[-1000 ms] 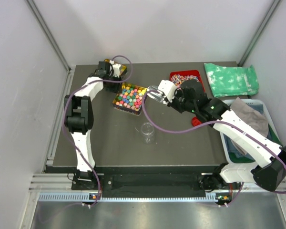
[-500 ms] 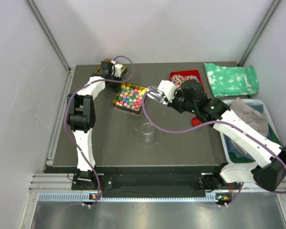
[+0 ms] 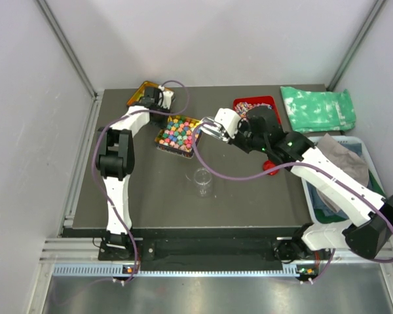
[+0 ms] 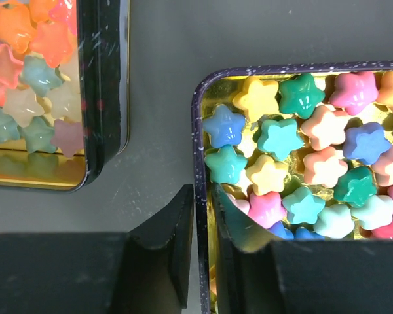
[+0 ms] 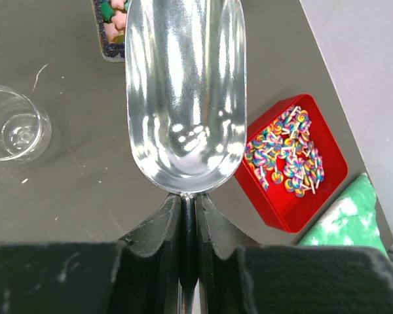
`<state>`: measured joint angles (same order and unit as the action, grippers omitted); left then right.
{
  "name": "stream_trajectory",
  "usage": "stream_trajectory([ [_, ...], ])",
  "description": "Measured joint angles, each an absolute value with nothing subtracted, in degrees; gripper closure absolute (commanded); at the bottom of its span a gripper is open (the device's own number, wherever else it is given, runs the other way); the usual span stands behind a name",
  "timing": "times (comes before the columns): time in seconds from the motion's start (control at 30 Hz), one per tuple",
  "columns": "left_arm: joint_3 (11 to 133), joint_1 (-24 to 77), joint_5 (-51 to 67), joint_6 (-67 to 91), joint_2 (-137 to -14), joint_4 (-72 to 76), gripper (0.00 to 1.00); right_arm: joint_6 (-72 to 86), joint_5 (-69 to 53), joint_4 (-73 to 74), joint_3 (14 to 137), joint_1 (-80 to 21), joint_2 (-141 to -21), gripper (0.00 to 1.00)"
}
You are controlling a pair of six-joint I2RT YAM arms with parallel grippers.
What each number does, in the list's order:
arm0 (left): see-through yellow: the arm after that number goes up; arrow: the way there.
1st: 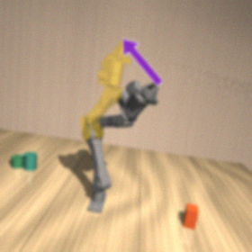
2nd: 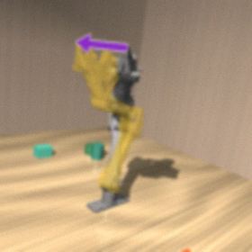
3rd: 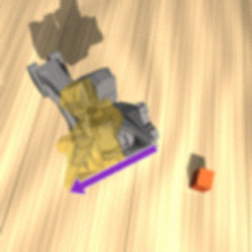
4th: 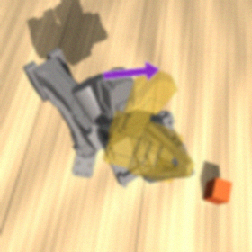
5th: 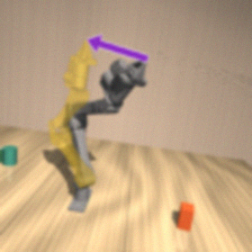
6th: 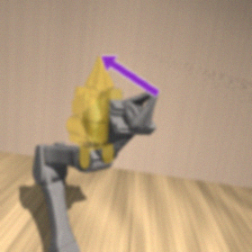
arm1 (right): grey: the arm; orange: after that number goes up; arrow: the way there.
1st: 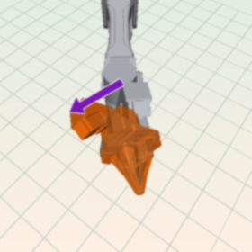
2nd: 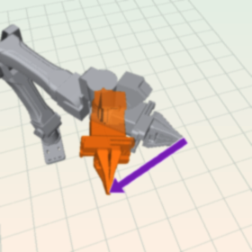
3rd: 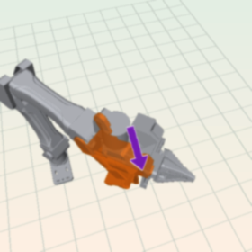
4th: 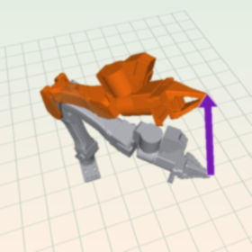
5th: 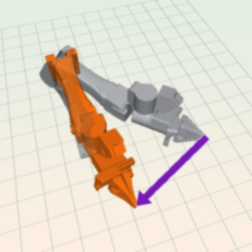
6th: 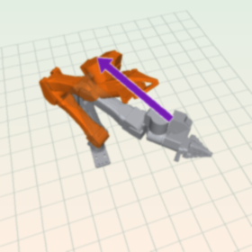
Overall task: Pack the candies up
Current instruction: Scoop the fake candies from the storage box.
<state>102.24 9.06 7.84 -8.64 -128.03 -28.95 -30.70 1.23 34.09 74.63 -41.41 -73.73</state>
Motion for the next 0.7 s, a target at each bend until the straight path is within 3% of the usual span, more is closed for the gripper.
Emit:
stream_trajectory([
  [0.07,102.24,9.15,7.79,-8.75,-128.03,-28.93,0.82,-31.09,1.45,34.37,75.22,-41.52,-73.87,1.0],
  [0.17,102.35,9.39,7.4,-9.04,-128.03,-28.93,0.99,-31.86,1.72,34.54,75.88,-41.71,-73.97,1.0],
  [0.2,102.45,9.5,7.35,-9.04,-128.03,-28.99,1.0,-32.03,1.91,34.52,75.94,-41.8,-74.02,1.0],
  [0.7,103.77,16.69,5.06,-12.32,-128.05,-30.55,1.0,-43.55,10.22,35.31,77.65,-46.19,-79.13,1.0],
])
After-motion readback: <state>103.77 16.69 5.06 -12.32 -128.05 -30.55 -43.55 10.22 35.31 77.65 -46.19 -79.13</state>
